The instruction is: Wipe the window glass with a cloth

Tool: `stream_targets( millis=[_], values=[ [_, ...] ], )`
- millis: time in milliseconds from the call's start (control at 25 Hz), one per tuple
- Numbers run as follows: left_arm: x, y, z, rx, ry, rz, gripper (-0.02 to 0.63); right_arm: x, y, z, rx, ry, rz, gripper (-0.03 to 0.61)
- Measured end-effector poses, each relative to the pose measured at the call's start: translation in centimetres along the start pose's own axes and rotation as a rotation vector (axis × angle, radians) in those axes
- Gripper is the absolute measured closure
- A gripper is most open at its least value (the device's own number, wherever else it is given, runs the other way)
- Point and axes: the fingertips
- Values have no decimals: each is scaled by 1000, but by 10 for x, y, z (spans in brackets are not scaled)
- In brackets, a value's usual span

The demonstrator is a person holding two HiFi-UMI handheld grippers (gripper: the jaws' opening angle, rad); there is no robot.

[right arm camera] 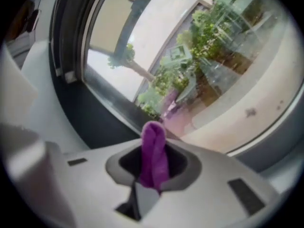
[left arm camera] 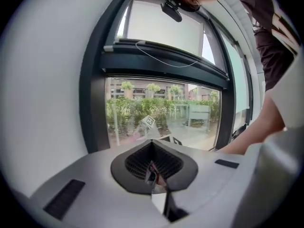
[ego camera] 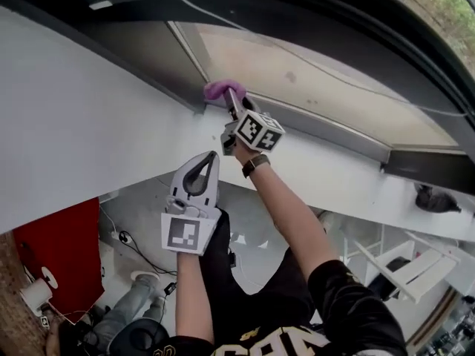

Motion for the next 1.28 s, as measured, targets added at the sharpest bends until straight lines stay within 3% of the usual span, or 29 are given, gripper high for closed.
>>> stream_targets(
  millis=[120,240,320,480,680,760,880,1000,1080,1280],
  values=[
    [35,6,19,8,-42,24,604,29,25,-54,46,-36,4,492],
    [42,18,19,28,-39,1,604,9,20,-66,48,21,-52,492],
    [24,24,6,30,-14,-10,604,-18,2,-45,49,36,-54,491],
    [-58,34,-44,20,112,63,604,-105,-56,51,21,92,-17,492],
    [-174,27,-106,-51,208,166,604,-207,-134,185,-9,202,22,491],
    [-222,24,-125,-59,268,172,604,-253,-172,247,-79,284,-17,491],
    [-274,21,-139,-66,324,180,604,-314,-223,338,-257,425,-155,492],
    [-302,21,-145,-71,344,188,604,-360,-261,411,-439,557,-267,492],
    [-308,20,-145,-75,345,195,604,-382,-275,440,-507,622,-302,492],
    [-289,23,-138,-64,325,153,604,-381,-277,440,-506,687,-236,492]
  ],
)
Point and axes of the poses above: the fingertips, and each gripper's own axes: z backward along the fingers, x to its left, y out of its underside
